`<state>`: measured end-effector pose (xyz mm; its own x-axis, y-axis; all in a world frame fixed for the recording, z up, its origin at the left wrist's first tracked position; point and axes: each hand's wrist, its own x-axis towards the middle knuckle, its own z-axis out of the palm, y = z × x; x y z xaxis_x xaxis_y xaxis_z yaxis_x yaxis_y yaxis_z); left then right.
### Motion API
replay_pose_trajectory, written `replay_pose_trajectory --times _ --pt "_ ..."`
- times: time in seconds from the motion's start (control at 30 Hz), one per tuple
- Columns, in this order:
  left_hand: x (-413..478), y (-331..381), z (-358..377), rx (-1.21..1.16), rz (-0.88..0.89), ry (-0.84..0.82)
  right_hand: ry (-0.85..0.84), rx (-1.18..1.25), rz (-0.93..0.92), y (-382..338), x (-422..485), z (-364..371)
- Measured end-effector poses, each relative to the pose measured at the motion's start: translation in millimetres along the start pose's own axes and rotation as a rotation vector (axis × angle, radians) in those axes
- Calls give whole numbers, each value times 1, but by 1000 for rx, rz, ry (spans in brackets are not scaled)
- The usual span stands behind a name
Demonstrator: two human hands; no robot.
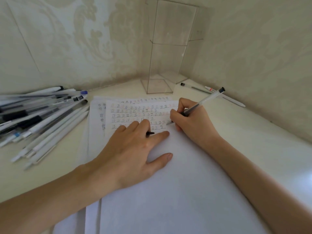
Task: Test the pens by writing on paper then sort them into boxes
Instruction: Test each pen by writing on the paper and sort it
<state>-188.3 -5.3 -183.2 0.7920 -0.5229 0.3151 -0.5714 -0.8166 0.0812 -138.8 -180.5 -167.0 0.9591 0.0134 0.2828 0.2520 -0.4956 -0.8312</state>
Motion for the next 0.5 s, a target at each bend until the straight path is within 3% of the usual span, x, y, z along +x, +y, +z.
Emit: replay_pose_trajectory --times 0.5 --pt "0 2 -4 -24 -47 -61 24 15 5 0 0 -2"
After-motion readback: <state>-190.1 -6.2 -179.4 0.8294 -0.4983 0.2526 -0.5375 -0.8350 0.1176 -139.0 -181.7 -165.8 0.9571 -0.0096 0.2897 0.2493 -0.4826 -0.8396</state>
